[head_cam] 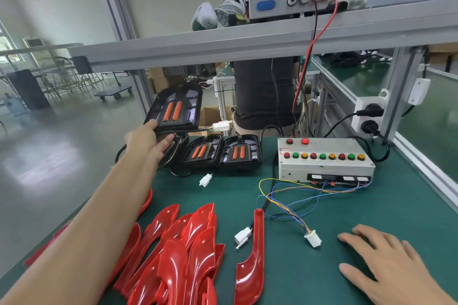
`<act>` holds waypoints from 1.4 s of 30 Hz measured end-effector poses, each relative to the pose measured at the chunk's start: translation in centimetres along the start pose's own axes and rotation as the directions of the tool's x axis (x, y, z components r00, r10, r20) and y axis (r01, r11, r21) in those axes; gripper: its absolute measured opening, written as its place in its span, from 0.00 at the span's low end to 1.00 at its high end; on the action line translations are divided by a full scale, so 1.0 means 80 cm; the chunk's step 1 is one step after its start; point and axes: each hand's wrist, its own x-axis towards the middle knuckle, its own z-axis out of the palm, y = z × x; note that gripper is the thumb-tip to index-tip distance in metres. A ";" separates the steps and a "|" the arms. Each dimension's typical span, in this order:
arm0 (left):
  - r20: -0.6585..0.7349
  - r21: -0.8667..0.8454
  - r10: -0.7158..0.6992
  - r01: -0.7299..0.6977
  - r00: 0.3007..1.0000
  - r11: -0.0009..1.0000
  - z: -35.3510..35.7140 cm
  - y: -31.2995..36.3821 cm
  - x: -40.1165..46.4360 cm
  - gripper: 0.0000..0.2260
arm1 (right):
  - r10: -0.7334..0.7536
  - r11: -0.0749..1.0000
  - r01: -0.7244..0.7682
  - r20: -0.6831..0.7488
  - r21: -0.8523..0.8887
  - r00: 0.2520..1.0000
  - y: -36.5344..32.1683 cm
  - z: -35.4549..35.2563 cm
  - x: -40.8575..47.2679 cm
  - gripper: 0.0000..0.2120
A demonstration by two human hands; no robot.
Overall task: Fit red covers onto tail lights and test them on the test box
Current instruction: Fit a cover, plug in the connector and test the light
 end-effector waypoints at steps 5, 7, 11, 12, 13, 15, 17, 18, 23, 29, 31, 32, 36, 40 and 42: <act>0.192 -0.120 -0.003 0.026 0.981 0.992 0.037 -0.008 -0.105 0.06 | 0.004 0.818 0.070 -0.128 0.570 0.992 -0.033 -0.024 0.009 0.33; 0.274 -0.112 -0.012 0.044 0.962 0.993 0.048 -0.028 -0.147 0.05 | 0.016 0.448 0.102 -0.122 0.888 0.992 -0.049 -0.042 0.012 0.35; 0.416 -0.021 -0.031 0.044 0.909 0.999 0.053 -0.082 -0.224 0.05 | -0.041 -0.198 0.038 -0.047 0.979 0.998 -0.060 -0.074 0.025 0.43; 0.444 -0.001 -0.034 0.039 0.895 0.999 0.052 -0.094 -0.240 0.06 | -0.044 -0.255 0.043 -0.056 0.966 0.997 -0.056 -0.082 0.028 0.44; 0.471 0.015 -0.045 0.043 0.881 0.999 0.051 -0.104 -0.253 0.07 | -0.034 -0.281 0.053 -0.065 0.958 0.997 -0.051 -0.090 0.028 0.44; 0.508 0.053 -0.071 0.051 0.858 0.997 0.050 -0.122 -0.272 0.06 | 0.033 -0.290 0.058 -0.050 0.955 0.998 -0.034 -0.101 0.028 0.38; 0.532 0.121 -0.094 0.035 0.842 0.992 0.049 -0.138 -0.284 0.07 | 0.097 -0.263 0.006 0.020 0.965 0.995 -0.014 -0.101 0.028 0.33; 0.546 0.147 -0.105 0.028 0.831 0.989 0.048 -0.146 -0.289 0.07 | 0.113 -0.253 -0.035 0.065 0.967 0.991 -0.005 -0.097 0.029 0.31; 0.603 0.339 -0.235 0.022 0.762 0.941 0.038 -0.174 -0.300 0.09 | 0.208 -0.197 -0.191 0.231 0.962 0.950 0.021 -0.068 0.026 0.15; 0.685 0.686 -0.450 -0.299 0.574 0.663 0.008 -0.172 -0.270 0.09 | 0.221 -0.061 -0.268 0.275 0.962 0.936 0.038 -0.036 0.008 0.07; 0.662 0.747 -0.576 -0.362 0.480 0.557 -0.004 -0.171 -0.259 0.07 | 0.200 -0.001 -0.287 0.282 0.958 0.938 0.037 -0.028 -0.002 0.08; 0.633 0.774 -0.633 -0.382 0.446 0.505 -0.010 -0.171 -0.254 0.08 | 0.196 0.033 -0.299 0.288 0.954 0.937 0.037 -0.025 -0.006 0.09; 0.633 0.753 -0.627 -0.551 0.455 0.360 -0.024 -0.174 -0.236 0.08 | 0.297 0.151 -0.327 0.273 0.933 0.915 0.042 -0.026 -0.011 0.14; 0.751 0.588 -0.543 -0.755 0.375 0.291 -0.031 -0.180 -0.235 0.09 | 0.339 0.259 -0.348 0.253 0.901 0.906 0.054 -0.040 -0.007 0.22; 0.785 0.504 -0.528 -0.830 0.324 0.240 -0.030 -0.180 -0.241 0.10 | 0.294 0.434 -0.367 0.255 0.823 0.921 0.057 -0.046 -0.002 0.21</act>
